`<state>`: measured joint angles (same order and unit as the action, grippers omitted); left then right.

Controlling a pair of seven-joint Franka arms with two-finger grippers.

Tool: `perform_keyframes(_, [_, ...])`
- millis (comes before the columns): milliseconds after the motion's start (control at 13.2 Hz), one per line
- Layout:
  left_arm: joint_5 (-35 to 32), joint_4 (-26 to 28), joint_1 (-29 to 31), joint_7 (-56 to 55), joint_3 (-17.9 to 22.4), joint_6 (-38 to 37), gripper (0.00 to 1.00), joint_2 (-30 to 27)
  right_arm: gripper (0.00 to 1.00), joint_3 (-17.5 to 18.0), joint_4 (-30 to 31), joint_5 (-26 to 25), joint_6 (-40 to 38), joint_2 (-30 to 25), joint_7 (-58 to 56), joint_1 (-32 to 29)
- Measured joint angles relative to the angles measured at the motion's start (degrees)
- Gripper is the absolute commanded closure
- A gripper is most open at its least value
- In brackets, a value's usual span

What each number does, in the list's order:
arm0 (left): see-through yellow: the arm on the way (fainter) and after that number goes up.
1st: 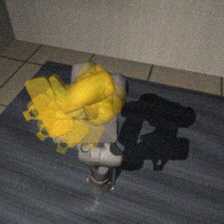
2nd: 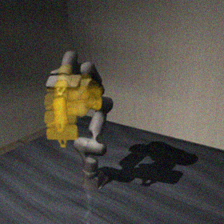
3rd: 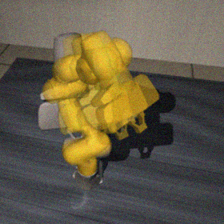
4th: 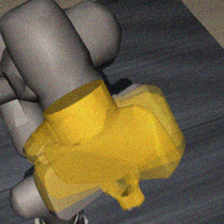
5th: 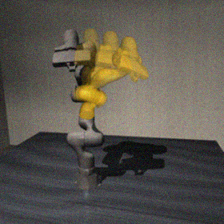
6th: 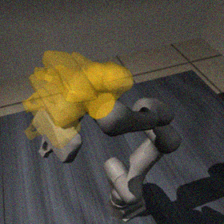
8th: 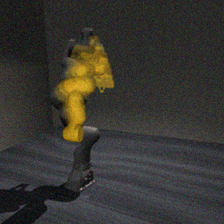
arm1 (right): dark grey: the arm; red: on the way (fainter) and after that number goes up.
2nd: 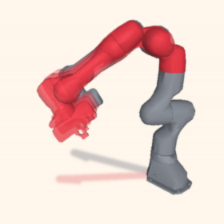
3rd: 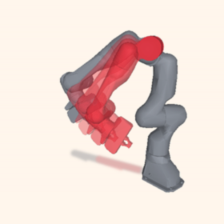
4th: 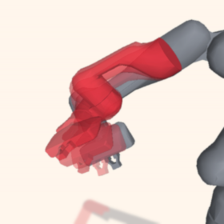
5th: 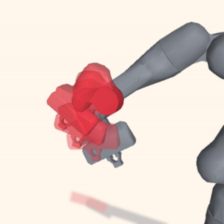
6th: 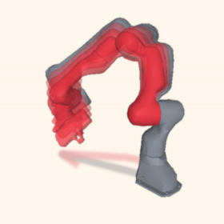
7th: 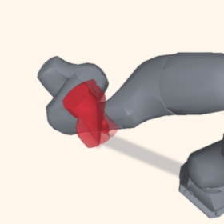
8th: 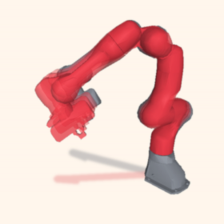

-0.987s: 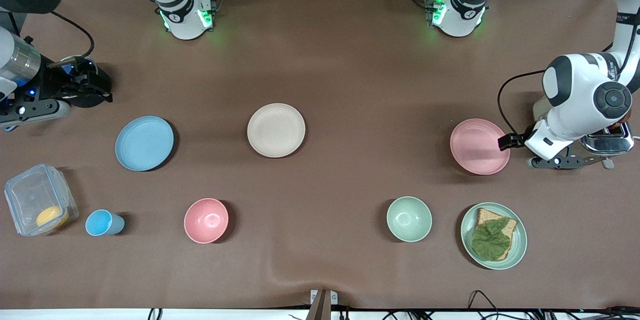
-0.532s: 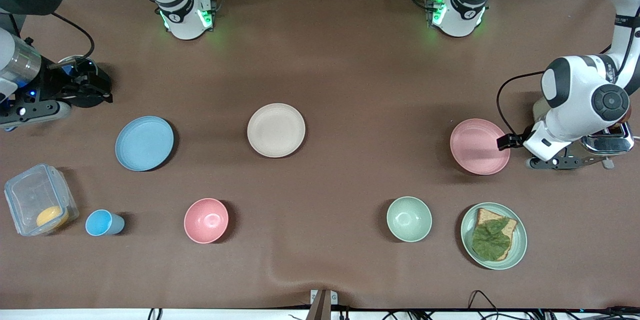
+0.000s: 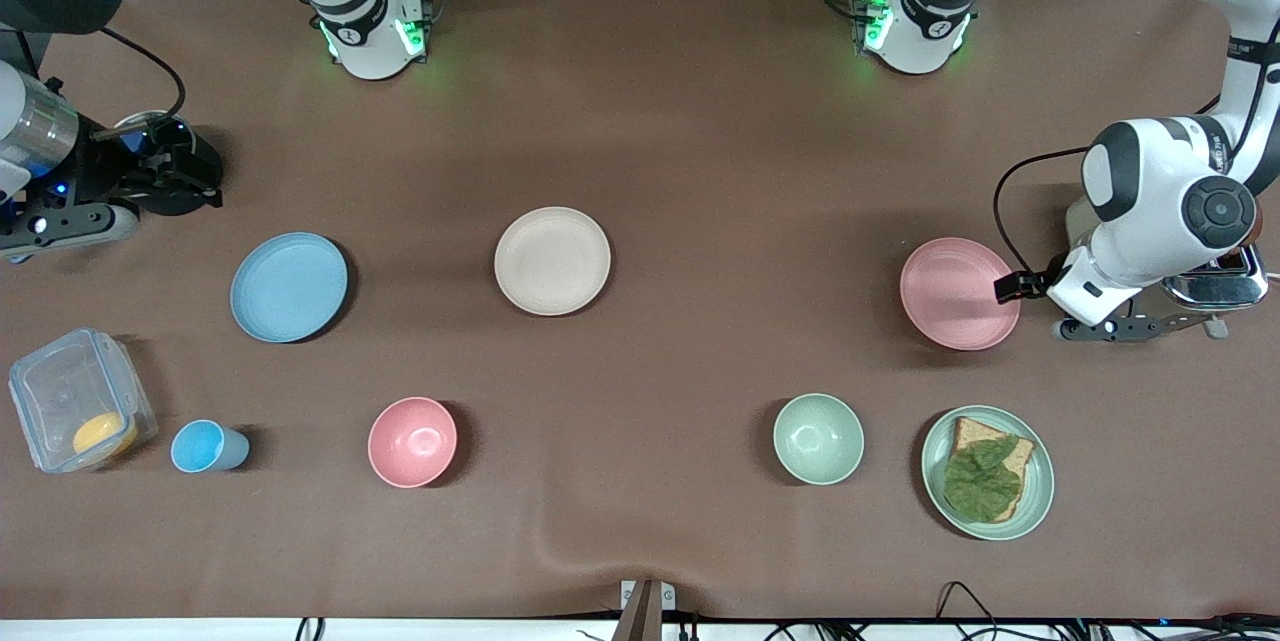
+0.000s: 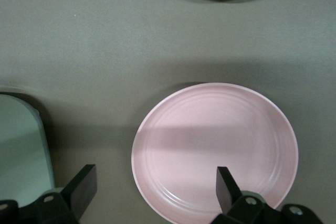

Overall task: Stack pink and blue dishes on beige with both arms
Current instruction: 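Close the left gripper on the pink plate rim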

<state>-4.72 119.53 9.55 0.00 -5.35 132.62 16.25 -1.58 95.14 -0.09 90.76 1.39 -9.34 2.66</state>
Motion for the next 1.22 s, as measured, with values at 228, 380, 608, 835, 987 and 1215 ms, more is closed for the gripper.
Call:
perform_keyframes(228, [0.0, 0.01, 0.26, 0.06, 0.0, 0.07, 0.0, 0.61, 0.0, -0.15, 0.0, 0.0, 0.0, 0.15, 0.0, -0.09])
perform_keyframes(380, [0.0, 0.02, 0.3, 0.06, 0.0, 0.07, 0.0, 1.04, 0.0, -0.24, 0.0, 0.0, 0.0, 0.36, 0.0, -0.15])
perform_keyframes(608, [0.0, 0.01, 0.35, 0.06, 0.0, 0.29, 0.0, 1.61, 0.0, -0.36, 0.0, -0.03, 0.0, 0.43, 0.0, -0.31])
perform_keyframes(835, [0.0, 0.01, 0.35, 0.06, -0.01, 0.38, 0.0, 1.66, 0.0, -0.42, 0.0, -0.03, 0.0, 0.45, 0.0, -0.42])
perform_keyframes(987, [0.0, 0.01, 0.38, 0.06, -0.01, 0.38, 0.0, 1.9, 0.0, -0.42, 0.0, -0.03, 0.0, 0.45, 0.0, -0.43])
perform_keyframes(1215, [0.0, 0.01, 0.98, 0.12, -0.02, 0.39, 0.0, 2.41, 0.0, -0.42, 0.0, -0.03, 0.0, 0.45, 0.0, -0.43])
